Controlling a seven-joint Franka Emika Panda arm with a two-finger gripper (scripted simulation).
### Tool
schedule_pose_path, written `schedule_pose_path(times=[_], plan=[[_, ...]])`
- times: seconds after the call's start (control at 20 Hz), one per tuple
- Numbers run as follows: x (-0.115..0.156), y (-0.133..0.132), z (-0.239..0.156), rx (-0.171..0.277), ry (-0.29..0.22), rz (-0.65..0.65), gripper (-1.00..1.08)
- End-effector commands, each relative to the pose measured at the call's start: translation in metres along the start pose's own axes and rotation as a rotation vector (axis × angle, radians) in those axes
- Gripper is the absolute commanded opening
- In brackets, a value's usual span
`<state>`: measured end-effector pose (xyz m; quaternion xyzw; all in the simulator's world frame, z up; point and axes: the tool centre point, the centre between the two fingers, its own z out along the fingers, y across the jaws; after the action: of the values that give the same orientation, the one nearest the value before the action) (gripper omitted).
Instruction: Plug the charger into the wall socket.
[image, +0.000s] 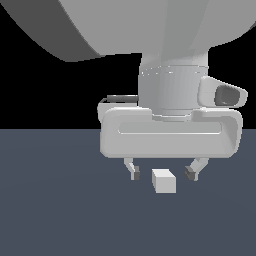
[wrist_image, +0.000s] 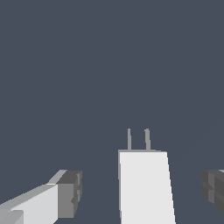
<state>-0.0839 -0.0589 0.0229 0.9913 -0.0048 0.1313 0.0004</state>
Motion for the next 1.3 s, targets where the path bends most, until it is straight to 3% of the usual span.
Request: schedule_pose_path(times=[0.0,0.2,0.25,0.85,1.25], plan=[[-0.002,0.0,0.007,0.0,0.001,0.0,1.0],[-0.002,0.0,0.011,0.0,0.001,0.0,1.0],[-0.002,0.0,0.011,0.0,0.001,0.0,-1.0],[-0.002,0.0,0.01,0.0,0.001,-0.001,-1.0],[0.017,-0.006,-0.007,0.004,0.001,-0.015,-1.0]])
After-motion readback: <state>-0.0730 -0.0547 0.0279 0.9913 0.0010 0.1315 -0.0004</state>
